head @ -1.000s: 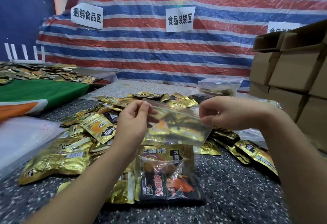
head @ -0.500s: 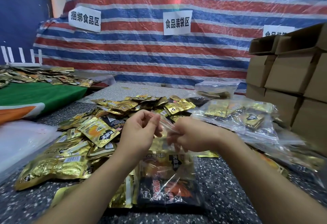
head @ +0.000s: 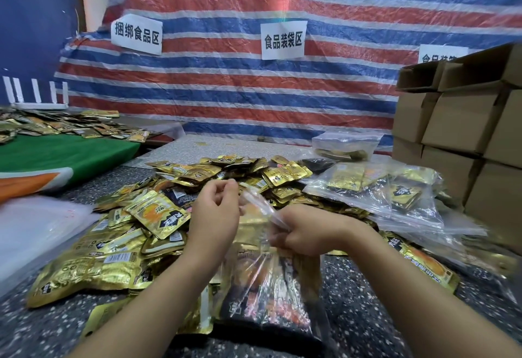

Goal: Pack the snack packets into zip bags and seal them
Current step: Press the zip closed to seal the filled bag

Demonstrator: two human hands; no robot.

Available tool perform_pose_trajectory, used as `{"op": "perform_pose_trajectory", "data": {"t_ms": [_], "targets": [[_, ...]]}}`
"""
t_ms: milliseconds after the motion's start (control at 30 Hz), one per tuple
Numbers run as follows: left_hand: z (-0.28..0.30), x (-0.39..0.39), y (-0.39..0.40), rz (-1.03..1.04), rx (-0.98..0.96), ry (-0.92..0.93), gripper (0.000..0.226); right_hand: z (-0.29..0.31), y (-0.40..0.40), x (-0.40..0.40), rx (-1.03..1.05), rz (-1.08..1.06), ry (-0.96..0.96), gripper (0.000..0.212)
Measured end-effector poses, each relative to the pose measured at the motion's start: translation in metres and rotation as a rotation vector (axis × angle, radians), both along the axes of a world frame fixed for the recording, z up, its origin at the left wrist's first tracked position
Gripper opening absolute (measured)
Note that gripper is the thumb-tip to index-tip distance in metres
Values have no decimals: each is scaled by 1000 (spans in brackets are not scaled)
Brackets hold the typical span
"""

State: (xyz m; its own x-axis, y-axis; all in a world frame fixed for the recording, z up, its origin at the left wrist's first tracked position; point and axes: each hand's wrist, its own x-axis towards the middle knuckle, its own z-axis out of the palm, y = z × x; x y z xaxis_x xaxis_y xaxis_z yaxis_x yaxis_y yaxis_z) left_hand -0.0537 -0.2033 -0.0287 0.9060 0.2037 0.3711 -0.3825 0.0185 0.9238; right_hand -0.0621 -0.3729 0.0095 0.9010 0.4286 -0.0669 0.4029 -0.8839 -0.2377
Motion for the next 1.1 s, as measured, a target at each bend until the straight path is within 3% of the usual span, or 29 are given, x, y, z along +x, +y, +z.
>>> {"op": "perform_pose_trajectory", "data": {"t_ms": [167,267,367,467,600,667,1100], "targets": [[5,-1,4,148,-53,-76,24,30,-30,1,361,-166,-84,28],[7,-3,5,206,-46,-158,26,52,-59,24,774,-459,-256,23],[8,-7,3,201,17,-193,26,79,-95,54,1337,-706,-420,12],[7,-12,-1,171,93,-206,25,89,-128,81,1762,-844,-347,37],[2,-14,-4,107,135,-206,22,64,-145,96,1664,-952,38,35],[1,-13,-6,82,145,-191,22,51,-150,98,1702,-945,141,41],[-1,-11,-7,41,177,-155,23,45,-149,76,1750,-868,170,24]]}}
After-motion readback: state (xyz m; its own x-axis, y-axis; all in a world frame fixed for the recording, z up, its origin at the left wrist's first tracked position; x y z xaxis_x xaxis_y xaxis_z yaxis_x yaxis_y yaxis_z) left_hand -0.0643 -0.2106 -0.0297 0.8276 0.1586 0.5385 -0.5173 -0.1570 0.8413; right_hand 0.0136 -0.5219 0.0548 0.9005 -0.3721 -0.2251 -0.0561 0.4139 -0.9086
